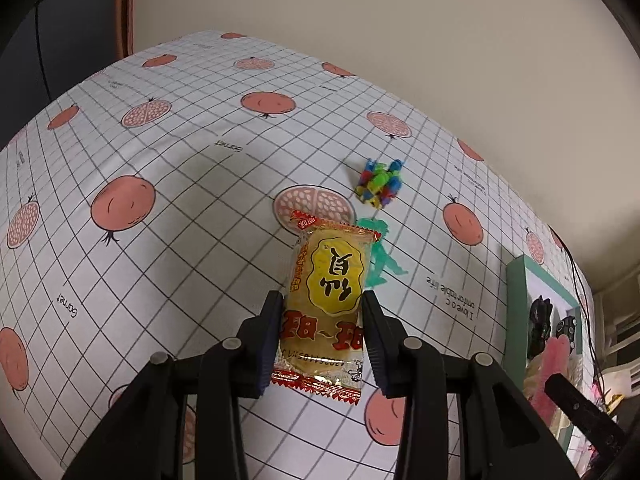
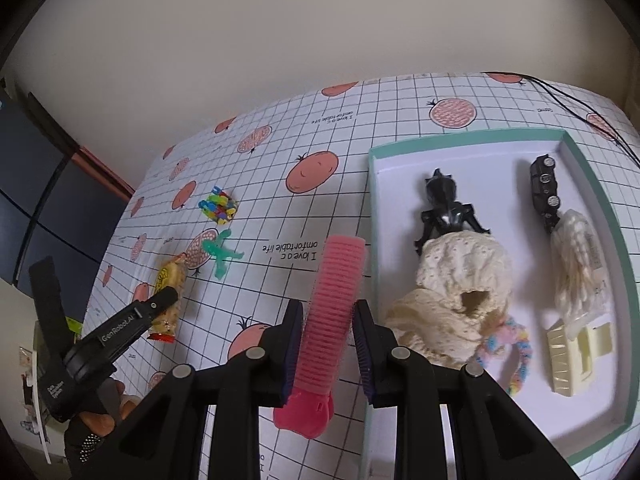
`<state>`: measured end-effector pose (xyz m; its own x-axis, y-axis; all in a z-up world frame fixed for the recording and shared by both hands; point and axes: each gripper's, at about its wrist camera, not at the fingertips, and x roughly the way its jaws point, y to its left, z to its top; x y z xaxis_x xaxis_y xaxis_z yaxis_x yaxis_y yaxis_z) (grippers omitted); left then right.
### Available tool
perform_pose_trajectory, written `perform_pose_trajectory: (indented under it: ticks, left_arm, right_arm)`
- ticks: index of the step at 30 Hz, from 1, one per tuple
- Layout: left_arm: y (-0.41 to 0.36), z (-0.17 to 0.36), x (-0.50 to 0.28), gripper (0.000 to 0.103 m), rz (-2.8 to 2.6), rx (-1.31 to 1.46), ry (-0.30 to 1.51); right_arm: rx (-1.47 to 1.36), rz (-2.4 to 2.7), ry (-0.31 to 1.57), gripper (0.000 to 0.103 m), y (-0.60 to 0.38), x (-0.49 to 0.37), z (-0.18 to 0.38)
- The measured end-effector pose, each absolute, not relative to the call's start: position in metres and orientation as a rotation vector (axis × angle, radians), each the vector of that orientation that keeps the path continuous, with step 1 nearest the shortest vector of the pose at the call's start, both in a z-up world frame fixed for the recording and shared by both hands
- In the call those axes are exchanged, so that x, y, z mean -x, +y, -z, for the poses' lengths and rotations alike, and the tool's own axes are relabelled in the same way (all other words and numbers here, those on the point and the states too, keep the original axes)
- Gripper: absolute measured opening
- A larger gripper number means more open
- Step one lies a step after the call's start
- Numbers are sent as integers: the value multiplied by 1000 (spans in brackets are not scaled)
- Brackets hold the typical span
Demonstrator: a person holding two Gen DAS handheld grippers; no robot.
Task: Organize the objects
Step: 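Carry the snack packet with the left gripper while the right gripper carries the comb over the tray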
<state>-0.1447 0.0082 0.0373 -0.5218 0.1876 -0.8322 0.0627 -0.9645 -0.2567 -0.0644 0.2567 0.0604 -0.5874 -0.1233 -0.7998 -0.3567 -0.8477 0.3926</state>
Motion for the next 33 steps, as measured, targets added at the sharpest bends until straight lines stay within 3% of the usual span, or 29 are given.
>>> perform_pose_trajectory:
  ticks: [14,33]
  left_arm:
    - [86,-66,117,41,-2541,1338,-279]
    - [199,-63,46,41,-2274,1316,-102]
  right_arm:
    - [1252,-2528,830,27,302,31,-72]
    - [1293,-2413,615,27,351,-7,-68]
